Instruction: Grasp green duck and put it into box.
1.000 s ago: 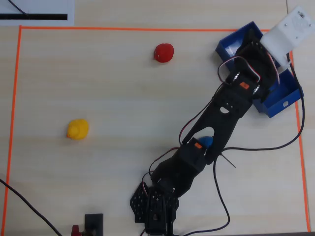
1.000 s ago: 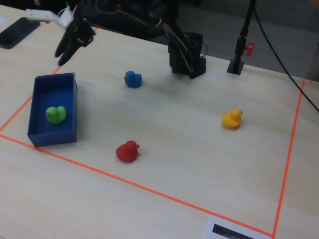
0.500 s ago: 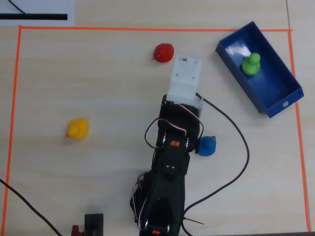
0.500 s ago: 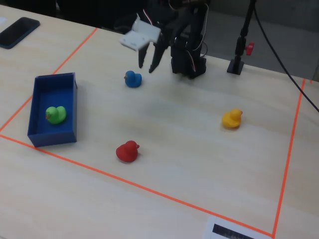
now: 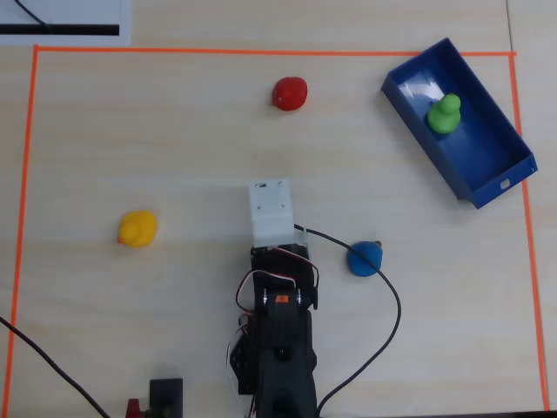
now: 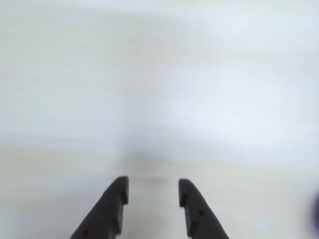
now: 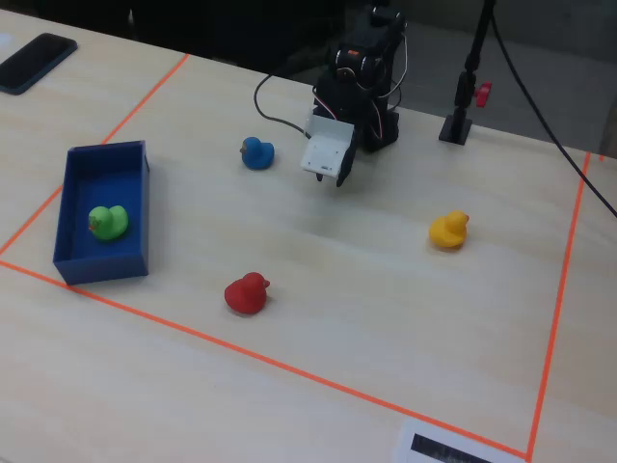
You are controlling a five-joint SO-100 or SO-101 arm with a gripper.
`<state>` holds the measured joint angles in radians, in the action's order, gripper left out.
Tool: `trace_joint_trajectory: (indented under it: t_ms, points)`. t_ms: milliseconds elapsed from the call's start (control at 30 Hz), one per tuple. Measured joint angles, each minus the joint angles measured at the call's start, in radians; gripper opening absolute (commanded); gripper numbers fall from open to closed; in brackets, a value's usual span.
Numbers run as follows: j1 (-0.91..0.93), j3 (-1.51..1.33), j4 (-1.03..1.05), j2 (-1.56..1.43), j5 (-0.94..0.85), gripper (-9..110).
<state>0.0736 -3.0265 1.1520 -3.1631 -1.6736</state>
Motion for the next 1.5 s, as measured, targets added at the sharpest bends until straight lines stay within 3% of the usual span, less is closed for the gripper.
trace_joint_trajectory:
  t_ms: [367, 1500]
  points:
    - [-0.106, -0.086, 0.15, -0.153, 0.002, 10]
    - [-0.126, -0.084, 0.167, -0.153, 0.066, 10]
